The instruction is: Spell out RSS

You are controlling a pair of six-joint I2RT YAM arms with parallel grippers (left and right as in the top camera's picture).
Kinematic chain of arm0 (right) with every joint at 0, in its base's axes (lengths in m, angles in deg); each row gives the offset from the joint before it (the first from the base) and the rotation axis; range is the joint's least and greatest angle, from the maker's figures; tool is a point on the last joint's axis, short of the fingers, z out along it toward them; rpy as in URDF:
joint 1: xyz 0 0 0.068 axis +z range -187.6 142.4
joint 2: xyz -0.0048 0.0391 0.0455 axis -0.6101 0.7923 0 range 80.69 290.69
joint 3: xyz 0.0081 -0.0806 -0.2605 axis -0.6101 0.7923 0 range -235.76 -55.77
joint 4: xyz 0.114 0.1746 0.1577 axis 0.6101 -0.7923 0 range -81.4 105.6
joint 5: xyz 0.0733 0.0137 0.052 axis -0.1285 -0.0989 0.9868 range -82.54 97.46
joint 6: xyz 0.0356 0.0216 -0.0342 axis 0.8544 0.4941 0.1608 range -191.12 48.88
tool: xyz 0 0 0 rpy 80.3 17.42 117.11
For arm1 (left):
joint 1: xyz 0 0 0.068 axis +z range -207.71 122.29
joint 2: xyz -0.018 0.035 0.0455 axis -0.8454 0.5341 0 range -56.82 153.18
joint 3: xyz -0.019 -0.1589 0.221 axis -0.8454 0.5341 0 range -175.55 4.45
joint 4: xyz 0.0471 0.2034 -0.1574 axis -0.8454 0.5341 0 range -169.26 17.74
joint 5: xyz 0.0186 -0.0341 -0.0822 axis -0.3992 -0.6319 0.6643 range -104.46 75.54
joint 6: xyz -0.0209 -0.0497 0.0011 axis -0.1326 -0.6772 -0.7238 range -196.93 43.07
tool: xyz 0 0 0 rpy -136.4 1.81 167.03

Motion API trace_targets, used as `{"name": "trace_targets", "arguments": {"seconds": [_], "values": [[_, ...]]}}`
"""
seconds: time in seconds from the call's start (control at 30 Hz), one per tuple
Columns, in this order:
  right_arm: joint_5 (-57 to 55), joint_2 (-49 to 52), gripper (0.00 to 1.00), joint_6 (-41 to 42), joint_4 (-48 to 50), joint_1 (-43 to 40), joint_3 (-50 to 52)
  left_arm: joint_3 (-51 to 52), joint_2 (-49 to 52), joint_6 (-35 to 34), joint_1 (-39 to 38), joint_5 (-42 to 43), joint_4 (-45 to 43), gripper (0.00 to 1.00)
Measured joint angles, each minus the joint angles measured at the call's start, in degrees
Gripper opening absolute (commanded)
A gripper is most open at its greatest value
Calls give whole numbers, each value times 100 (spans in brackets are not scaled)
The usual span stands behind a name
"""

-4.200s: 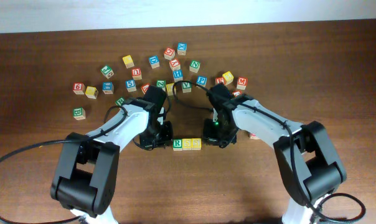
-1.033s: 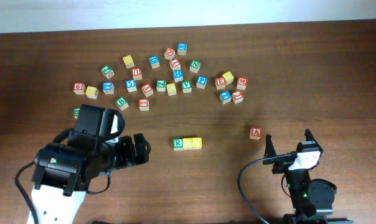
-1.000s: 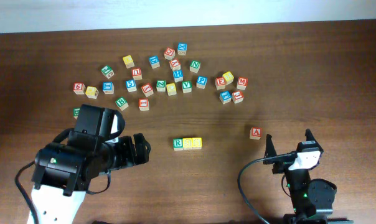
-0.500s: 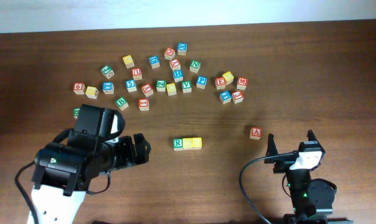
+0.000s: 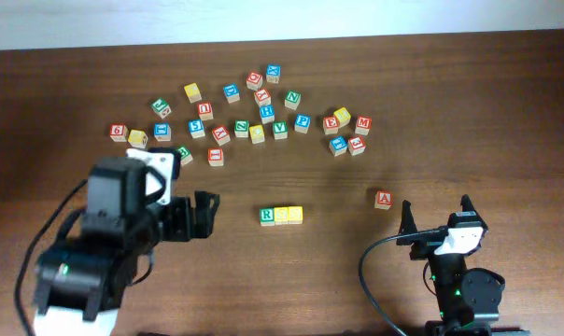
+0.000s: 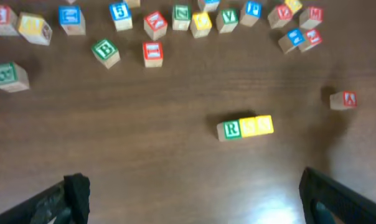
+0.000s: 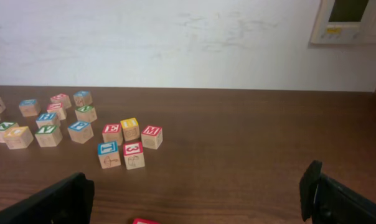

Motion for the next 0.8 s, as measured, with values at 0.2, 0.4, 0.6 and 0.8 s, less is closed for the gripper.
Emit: {"name": "trace_targets", "arguments": {"seconds": [0.2,0.4,0.6,0.8], "values": [[-42,-20,98,0,-2,-24,0,1762,-3099,586,1722,350,-535,99],[-46,-22,98,2,-2,-26,0,3790,-4518,1040,1788,437,-2586,99],[-46,-22,98,2,-2,-26,0,5508,-5195,1019,1423,396,-5034,99],[-46,-22,98,0,-2,-26,0,6561,-5486,367,1263,-330,-5991,99]]}}
